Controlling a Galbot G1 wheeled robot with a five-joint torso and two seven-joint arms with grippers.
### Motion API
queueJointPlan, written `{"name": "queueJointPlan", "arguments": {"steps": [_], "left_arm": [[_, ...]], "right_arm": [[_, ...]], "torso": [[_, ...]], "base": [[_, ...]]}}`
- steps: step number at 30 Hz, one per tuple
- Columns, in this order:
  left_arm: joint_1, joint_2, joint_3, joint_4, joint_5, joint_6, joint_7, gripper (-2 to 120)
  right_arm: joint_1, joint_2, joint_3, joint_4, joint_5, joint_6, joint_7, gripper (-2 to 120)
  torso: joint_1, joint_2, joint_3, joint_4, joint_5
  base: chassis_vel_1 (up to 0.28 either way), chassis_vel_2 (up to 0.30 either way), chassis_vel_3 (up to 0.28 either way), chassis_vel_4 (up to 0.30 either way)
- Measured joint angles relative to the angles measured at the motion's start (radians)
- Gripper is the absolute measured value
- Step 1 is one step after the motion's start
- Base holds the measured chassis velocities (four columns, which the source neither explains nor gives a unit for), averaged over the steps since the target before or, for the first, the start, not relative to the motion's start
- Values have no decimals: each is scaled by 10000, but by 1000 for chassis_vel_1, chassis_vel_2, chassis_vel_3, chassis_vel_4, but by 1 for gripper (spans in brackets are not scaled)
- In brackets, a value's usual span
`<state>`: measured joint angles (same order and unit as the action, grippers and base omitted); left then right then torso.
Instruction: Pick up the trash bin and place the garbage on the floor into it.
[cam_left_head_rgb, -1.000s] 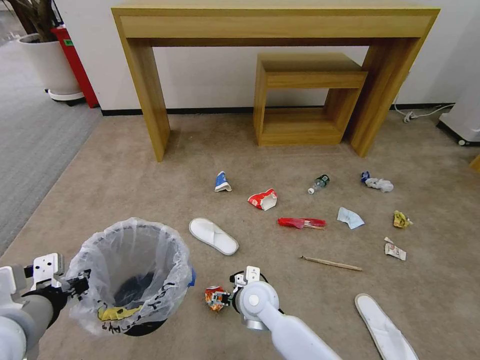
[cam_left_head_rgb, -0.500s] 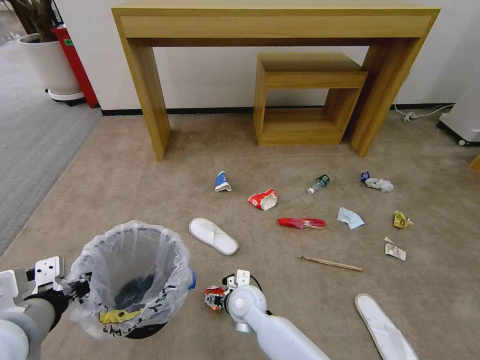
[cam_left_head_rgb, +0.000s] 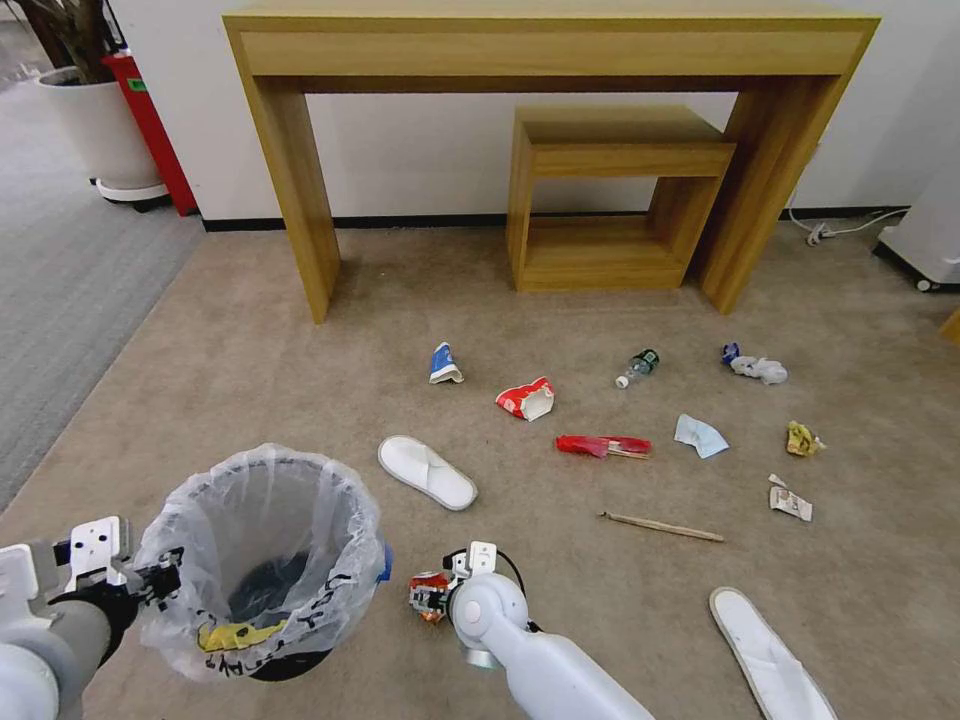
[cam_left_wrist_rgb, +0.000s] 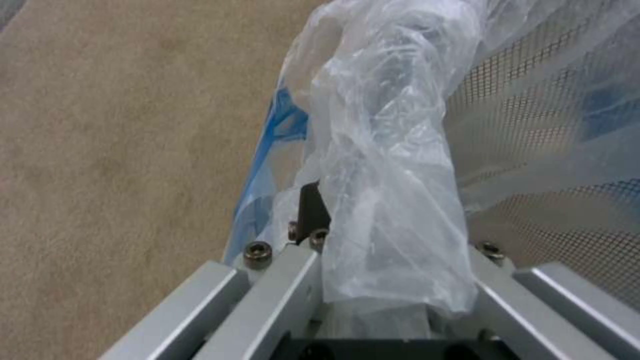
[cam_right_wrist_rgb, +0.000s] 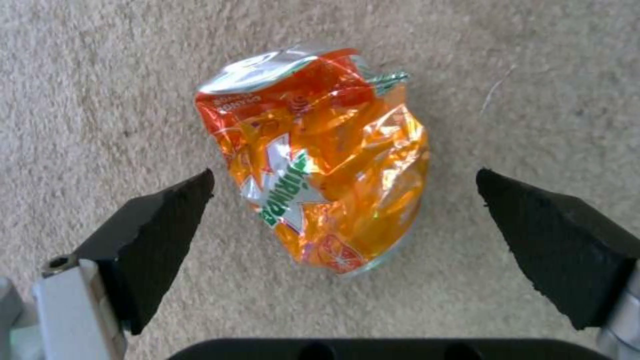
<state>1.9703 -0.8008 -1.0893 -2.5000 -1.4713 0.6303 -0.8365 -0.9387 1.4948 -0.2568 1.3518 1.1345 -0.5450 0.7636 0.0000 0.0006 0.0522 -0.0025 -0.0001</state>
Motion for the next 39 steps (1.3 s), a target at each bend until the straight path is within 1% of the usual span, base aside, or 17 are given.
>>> {"name": "queueJointPlan", "arguments": {"steps": [6, 18, 32, 35, 37, 38, 39], "left_arm": [[49, -57, 0, 0, 63, 0, 16, 1], [75, -60, -28, 0, 92, -3, 28, 1], [70, -116, 61, 0, 189, -6, 33, 1], [76, -144, 66, 0, 209, -6, 34, 1], [99, -174, 69, 0, 233, -6, 38, 1], [99, -174, 69, 0, 233, -6, 38, 1], [102, -177, 69, 0, 236, -7, 38, 1]], "right_arm": [[15, 133, -21, -214, -223, 52, -130, 100], [119, 138, -28, -561, -493, 112, -324, 100], [257, 119, -28, -790, -490, 46, -533, 100], [250, 106, -27, -758, -411, 17, -563, 96], [226, 87, -35, -735, -354, -16, -582, 85], [226, 87, -35, -735, -354, -16, -582, 85], [221, 80, -37, -722, -347, -26, -581, 82]], "torso": [[0, 0, 0, 0, 0], [0, 0, 0, 1, 0], [0, 0, 0, 0, 1], [0, 0, 0, 0, 1], [0, 0, 0, 1, 1], [0, 0, 0, 1, 1], [0, 0, 0, 1, 1]], "base": [[0, 0, 0, 0], [0, 0, 0, 0], [0, 0, 0, 0], [0, 0, 0, 0], [0, 0, 0, 0], [0, 0, 0, 0], [0, 0, 0, 0]]}}
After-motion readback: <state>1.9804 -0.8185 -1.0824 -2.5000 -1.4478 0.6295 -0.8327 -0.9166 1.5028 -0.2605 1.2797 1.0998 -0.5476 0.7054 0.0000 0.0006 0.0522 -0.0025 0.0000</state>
